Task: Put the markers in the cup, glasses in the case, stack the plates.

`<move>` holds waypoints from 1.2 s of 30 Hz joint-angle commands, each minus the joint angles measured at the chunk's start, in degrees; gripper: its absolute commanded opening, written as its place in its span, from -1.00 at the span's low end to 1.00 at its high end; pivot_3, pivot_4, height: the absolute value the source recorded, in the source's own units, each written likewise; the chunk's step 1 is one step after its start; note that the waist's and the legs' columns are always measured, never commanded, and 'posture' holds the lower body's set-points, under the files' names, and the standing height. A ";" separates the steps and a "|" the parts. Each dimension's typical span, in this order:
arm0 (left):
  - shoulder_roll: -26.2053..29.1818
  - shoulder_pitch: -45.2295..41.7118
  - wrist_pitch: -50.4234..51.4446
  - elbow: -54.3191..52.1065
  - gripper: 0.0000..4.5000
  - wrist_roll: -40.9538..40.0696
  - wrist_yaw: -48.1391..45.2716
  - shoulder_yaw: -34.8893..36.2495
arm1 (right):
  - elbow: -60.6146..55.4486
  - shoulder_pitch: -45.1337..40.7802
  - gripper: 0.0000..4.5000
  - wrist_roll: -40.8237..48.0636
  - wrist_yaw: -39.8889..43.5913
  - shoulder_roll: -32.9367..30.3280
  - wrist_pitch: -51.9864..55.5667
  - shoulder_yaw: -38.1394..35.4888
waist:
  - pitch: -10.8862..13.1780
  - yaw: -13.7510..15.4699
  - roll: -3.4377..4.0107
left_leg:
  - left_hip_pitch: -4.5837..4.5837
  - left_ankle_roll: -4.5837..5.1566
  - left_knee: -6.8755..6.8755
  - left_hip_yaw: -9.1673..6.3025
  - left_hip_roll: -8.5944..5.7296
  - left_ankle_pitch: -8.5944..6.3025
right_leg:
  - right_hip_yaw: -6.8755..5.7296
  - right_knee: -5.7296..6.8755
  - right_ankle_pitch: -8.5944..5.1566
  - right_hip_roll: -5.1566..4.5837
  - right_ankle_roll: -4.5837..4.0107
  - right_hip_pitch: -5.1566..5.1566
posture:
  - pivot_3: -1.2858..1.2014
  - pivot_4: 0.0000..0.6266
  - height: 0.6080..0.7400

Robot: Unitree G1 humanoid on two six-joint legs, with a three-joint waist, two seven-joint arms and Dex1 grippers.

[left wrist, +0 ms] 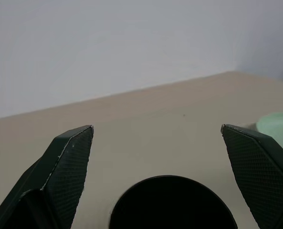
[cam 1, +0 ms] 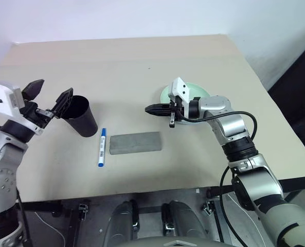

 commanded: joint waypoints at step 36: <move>5.61 12.43 38.88 -20.10 1.00 -17.96 34.36 -9.94 | 2.33 -4.75 0.99 4.34 8.05 -1.63 -0.41 -2.60 | 0.04 0.05 0.01 | -0.09 -0.20 -0.12 -0.09 -0.02 -0.09 | 0.01 -0.23 -0.10 -0.08 -0.32 -0.08 | 0.03 -0.52 0.62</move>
